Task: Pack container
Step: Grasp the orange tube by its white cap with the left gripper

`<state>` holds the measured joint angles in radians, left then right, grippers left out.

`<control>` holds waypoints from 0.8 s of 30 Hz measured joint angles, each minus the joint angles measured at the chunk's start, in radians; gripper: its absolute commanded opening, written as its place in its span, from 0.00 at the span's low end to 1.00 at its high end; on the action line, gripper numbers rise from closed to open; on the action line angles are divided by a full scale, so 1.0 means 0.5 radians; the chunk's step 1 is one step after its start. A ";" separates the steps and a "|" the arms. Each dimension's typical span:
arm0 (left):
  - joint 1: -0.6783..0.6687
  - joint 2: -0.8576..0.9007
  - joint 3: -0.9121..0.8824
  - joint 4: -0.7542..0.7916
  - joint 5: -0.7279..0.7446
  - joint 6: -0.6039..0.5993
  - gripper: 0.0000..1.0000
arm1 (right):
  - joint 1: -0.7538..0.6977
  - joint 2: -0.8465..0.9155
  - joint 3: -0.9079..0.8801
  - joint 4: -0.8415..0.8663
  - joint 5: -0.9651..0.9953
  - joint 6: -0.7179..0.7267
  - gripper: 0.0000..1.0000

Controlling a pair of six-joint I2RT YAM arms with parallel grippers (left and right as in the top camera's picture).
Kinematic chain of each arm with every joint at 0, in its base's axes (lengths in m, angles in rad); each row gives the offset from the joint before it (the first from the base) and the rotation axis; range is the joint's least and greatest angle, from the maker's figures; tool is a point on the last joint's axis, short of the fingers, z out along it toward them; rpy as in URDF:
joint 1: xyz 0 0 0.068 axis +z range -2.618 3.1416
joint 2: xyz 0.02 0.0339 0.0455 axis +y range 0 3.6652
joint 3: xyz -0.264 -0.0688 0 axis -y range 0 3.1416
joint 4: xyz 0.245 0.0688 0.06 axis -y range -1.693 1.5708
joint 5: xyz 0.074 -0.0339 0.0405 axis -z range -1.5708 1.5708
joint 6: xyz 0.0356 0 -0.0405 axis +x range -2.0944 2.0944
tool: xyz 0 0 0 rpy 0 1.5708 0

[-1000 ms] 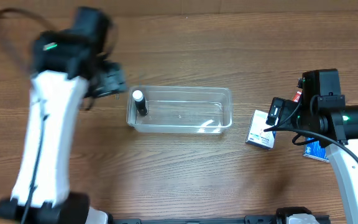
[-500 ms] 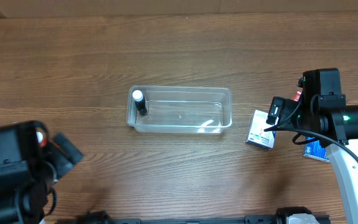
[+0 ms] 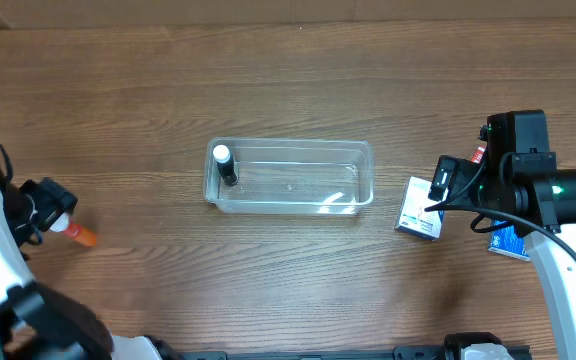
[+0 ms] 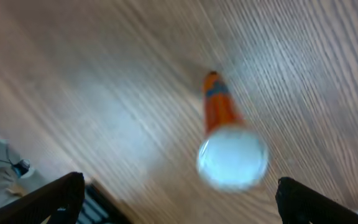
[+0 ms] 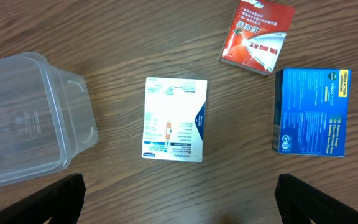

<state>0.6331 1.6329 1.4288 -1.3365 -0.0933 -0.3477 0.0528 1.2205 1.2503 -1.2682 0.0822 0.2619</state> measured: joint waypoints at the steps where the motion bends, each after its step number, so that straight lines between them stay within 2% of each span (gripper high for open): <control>1: -0.011 0.050 -0.003 0.038 0.002 0.021 1.00 | 0.000 0.000 0.000 0.002 -0.001 0.000 1.00; 4: -0.037 0.088 -0.005 0.153 0.018 0.047 0.98 | 0.000 0.000 0.000 0.002 0.000 -0.001 1.00; 8: -0.050 0.088 -0.005 0.218 0.090 0.083 0.89 | 0.000 0.000 0.000 -0.001 0.000 -0.001 1.00; 16: -0.050 0.087 -0.128 0.280 0.279 0.090 0.88 | 0.000 0.000 0.000 0.001 0.001 0.000 1.00; 24: -0.050 0.087 -0.201 0.306 0.293 0.090 0.85 | 0.000 0.000 0.000 -0.007 0.000 -0.001 1.00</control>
<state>0.6079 1.6764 1.3281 -1.1835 0.0532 -0.3027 0.0528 1.2205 1.2503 -1.2716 0.0822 0.2615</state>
